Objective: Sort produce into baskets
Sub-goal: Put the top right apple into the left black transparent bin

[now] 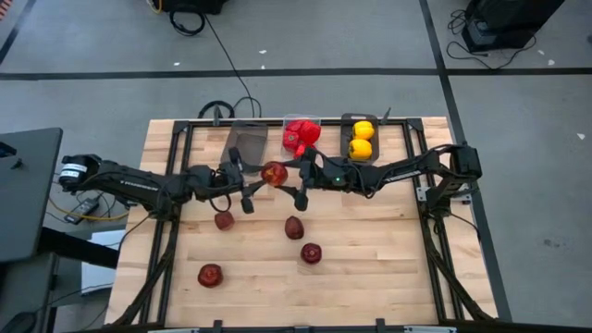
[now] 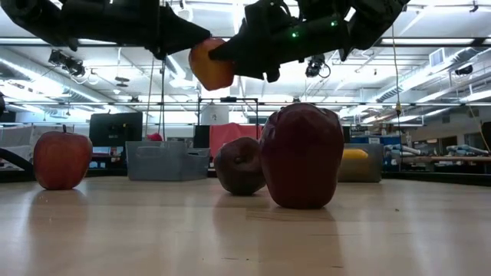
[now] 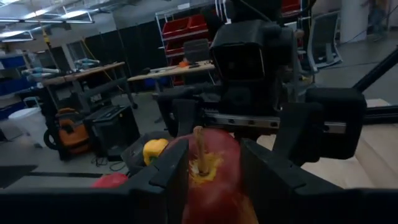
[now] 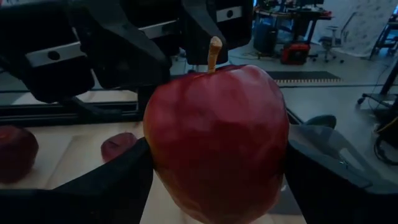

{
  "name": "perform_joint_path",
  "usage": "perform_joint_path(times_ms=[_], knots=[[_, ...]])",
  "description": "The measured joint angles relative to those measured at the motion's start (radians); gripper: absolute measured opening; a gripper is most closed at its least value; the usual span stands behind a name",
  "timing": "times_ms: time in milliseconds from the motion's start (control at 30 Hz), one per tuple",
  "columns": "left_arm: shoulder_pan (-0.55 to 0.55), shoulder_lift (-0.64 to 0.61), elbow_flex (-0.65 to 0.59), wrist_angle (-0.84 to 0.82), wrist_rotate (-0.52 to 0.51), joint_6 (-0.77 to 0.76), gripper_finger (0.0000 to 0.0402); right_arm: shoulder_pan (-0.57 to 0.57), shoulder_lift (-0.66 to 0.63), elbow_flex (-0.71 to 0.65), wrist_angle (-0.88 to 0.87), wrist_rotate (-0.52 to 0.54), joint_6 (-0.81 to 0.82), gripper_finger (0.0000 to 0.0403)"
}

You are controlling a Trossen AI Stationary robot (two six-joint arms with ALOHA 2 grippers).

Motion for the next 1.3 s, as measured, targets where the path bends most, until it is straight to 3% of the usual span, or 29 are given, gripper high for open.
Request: perform_joint_path(times_ms=[400, 800, 1000, 1300], knots=[[0.040, 0.025, 0.000, 0.045, -0.033, -0.047, 0.0075, 0.000, 0.000, 0.000, -0.001, 0.001, -0.002, 0.0336], [0.040, 0.025, 0.000, 0.052, 0.047, -0.049, 0.0011, 0.001, -0.002, 0.000, 0.000, -0.004, -0.003, 0.0335], [0.040, 0.025, 0.000, 0.053, 0.034, -0.045, 0.0003, 0.001, -0.002, 0.000, -0.001, -0.001, 0.004, 0.0344], [0.096, 0.007, 0.016, 0.042, 0.033, -0.049, 0.0001, 0.001, -0.003, 0.001, 0.000, 0.060, 0.009, 0.0392]])
